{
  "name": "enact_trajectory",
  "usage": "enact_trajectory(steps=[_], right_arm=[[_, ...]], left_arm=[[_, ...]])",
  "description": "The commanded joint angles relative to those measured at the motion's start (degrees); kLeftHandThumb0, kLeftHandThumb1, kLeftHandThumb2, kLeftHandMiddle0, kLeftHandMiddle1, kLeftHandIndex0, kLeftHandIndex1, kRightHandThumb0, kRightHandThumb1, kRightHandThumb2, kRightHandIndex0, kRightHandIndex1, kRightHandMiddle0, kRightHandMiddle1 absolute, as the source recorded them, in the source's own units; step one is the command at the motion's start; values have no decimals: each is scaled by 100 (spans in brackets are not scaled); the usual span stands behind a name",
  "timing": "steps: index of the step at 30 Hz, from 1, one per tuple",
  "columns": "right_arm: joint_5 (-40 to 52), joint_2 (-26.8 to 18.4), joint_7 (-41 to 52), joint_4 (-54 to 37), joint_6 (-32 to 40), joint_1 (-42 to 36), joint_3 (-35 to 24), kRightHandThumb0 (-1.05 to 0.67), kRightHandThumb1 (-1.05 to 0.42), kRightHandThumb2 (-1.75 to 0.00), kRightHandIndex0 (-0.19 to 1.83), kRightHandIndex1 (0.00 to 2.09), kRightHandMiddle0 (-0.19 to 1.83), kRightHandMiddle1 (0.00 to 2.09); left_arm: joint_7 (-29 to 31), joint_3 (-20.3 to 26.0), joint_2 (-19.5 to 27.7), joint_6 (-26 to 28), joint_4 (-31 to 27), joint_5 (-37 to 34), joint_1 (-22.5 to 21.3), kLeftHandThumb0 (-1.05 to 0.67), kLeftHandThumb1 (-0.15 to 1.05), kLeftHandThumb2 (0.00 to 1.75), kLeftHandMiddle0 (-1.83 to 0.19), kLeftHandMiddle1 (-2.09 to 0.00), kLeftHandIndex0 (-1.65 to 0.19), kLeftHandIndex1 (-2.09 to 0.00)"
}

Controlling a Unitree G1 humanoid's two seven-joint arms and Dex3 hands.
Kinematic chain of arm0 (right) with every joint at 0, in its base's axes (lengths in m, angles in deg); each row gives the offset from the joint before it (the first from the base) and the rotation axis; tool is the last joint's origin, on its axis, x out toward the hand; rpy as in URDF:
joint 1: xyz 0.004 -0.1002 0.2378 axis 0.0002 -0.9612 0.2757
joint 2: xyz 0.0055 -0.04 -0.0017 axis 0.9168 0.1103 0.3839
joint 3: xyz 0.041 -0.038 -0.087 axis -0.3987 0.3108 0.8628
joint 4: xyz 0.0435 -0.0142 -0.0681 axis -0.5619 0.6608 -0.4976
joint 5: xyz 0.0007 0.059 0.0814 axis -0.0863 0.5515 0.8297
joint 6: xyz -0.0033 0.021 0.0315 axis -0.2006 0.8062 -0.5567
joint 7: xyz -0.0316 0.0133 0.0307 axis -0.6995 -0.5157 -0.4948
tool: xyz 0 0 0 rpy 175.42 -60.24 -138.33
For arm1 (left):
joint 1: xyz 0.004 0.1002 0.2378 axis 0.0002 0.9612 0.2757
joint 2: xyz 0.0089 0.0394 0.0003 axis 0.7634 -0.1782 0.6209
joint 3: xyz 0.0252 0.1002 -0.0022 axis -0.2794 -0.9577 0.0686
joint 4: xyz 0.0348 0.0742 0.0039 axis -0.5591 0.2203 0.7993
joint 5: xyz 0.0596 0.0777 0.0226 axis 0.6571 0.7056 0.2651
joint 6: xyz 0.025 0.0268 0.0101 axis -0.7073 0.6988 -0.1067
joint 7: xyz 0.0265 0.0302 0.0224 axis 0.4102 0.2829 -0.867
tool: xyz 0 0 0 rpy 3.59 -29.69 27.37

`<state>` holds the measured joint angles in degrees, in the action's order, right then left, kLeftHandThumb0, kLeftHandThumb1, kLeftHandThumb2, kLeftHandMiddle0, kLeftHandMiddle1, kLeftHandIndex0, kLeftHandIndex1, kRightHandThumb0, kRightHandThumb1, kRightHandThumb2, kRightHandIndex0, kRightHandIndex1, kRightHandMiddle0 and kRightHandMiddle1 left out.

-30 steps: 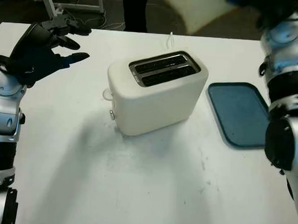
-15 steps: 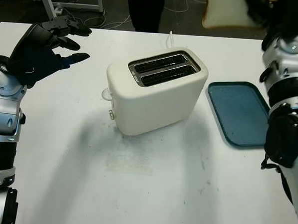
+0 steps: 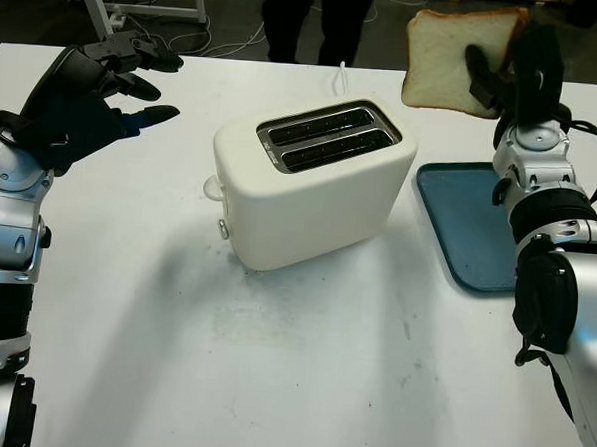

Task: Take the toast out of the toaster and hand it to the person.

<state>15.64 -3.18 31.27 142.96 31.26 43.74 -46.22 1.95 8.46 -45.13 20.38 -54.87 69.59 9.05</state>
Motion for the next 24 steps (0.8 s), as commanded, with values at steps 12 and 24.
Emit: enact_trajectory(steps=[12, 24], right_arm=[[-157, 64, 2, 73, 148, -224, 87, -15, -92, -42, 66, 175, 31, 175], [-201, 63, -9, 78, 305, -208, 110, -20, -92, -42, 69, 175, 35, 175]], left_arm=[[0, 15, 25, 52, -44, -25, 64, -60, 92, 14, -33, -91, -41, -59], [-9, 20, 21, 1, 10, -29, 59, -61, 92, 14, -35, -91, -42, -58]])
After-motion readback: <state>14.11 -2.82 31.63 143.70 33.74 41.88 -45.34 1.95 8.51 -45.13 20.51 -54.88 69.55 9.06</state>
